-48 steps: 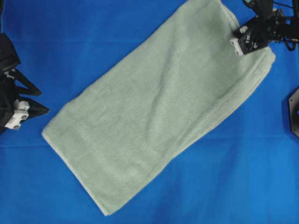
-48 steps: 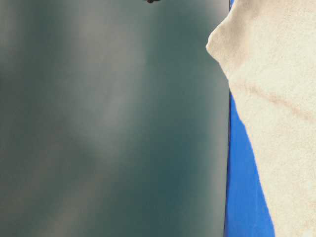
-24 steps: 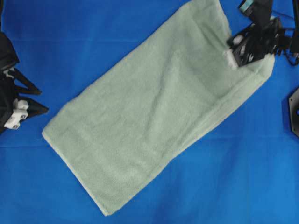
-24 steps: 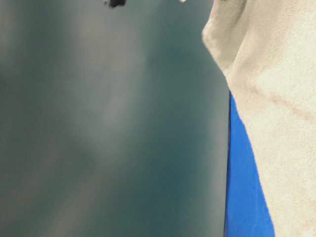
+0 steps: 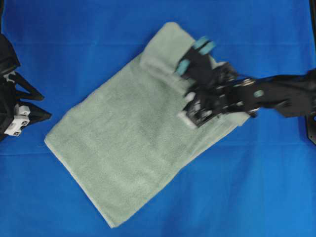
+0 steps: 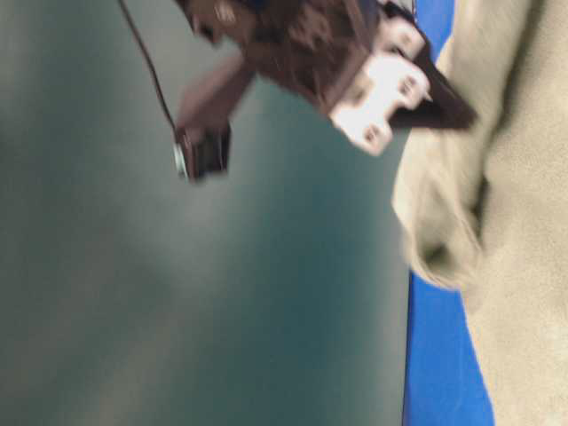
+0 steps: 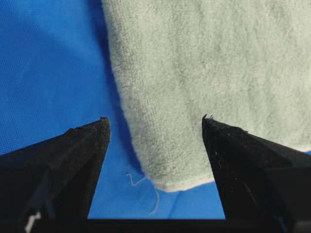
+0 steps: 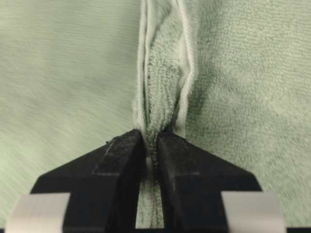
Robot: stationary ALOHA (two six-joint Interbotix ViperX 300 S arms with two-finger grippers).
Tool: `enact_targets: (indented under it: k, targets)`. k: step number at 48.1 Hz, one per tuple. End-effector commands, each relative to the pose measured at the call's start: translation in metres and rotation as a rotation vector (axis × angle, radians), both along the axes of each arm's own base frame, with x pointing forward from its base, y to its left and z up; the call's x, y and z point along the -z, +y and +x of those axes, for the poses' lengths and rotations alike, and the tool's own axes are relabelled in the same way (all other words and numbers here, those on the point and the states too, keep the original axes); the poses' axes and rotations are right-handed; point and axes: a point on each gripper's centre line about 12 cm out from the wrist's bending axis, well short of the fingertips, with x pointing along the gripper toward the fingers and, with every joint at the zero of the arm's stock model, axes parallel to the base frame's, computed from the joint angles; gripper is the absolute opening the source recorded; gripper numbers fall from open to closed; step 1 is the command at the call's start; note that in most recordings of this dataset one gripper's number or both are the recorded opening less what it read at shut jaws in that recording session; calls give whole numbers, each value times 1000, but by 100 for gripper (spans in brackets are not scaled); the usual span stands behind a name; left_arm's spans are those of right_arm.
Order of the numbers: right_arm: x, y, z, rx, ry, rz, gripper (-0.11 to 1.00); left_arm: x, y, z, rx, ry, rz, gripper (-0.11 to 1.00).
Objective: Fold a bath towel.
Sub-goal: 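Fold the grasped end down toward the towel's middle, then release the end and retract the right gripper to the right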
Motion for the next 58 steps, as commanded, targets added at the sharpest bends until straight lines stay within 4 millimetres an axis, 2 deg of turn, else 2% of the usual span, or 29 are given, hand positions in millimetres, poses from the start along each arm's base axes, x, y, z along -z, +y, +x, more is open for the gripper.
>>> enact_targets:
  k: [1,7,12,34,42,46,51,53,58]
  targets:
    - [-10,13,28,-32,-49,1,14,-4,0,3,1,-18,4,72]
    - [-10,30,53,-65,-72,5,14,-4,0,3,4,-17,6,72]
    - [-8,40,64,-85,-77,6,14,-5,0,3,7,-19,9,72]
    - [9,39,53,-79,-26,8,14,-7,0,4,45,-40,49,72]
    - [6,43,58,-91,-66,32,15,-7,0,5,48,-41,52,72]
    - [4,44,58,-90,-67,35,37,-7,0,5,52,-41,55,72]
    - [-6,48,60,-91,-80,29,64,-8,-3,5,90,-43,79,72]
    - [-17,51,59,-90,-88,22,68,-9,-4,6,114,-46,95,72]
    - [-43,57,50,-92,-95,-8,63,-14,-11,8,188,-76,140,72]
